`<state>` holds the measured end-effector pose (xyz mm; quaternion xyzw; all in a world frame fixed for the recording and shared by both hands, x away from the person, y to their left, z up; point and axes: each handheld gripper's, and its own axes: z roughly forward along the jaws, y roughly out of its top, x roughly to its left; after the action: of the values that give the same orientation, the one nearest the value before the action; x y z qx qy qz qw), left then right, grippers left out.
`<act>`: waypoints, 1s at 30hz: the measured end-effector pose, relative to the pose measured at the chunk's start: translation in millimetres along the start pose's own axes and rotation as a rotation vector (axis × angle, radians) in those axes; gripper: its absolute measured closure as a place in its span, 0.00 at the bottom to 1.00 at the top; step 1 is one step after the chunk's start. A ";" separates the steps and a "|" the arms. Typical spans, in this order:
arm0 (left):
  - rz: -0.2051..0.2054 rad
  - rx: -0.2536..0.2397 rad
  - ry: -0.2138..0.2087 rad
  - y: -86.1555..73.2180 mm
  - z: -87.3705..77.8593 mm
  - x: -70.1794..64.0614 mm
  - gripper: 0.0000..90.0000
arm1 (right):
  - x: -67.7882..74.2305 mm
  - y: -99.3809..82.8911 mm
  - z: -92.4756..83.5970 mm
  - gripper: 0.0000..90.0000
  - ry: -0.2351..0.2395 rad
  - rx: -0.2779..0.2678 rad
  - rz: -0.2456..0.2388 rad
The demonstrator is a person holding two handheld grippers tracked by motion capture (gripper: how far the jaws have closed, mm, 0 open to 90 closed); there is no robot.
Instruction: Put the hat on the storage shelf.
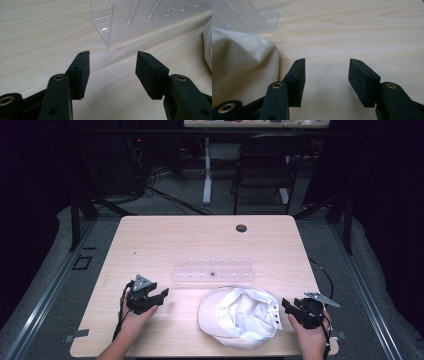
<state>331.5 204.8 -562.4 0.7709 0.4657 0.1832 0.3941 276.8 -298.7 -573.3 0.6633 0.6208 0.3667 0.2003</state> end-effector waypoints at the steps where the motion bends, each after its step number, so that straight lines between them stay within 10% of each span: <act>1: 0.006 0.003 -0.004 0.0 0.6 -1.1 0.50 | -0.3 0.1 -0.1 0.52 -0.007 0.016 -0.004; 17: 0.050 0.033 -0.021 -0.5 3.4 -9.8 0.50 | 4.4 11.9 -9.8 0.54 0.023 0.096 0.035; 30: 0.058 0.036 -0.019 -0.8 3.6 -11.5 0.50 | 4.9 35.8 -13.9 0.52 0.068 0.305 0.034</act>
<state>327.6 193.5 -564.3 0.7926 0.4427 0.1790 0.3792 290.7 -302.0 -537.3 0.6837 0.6644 0.2939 0.0696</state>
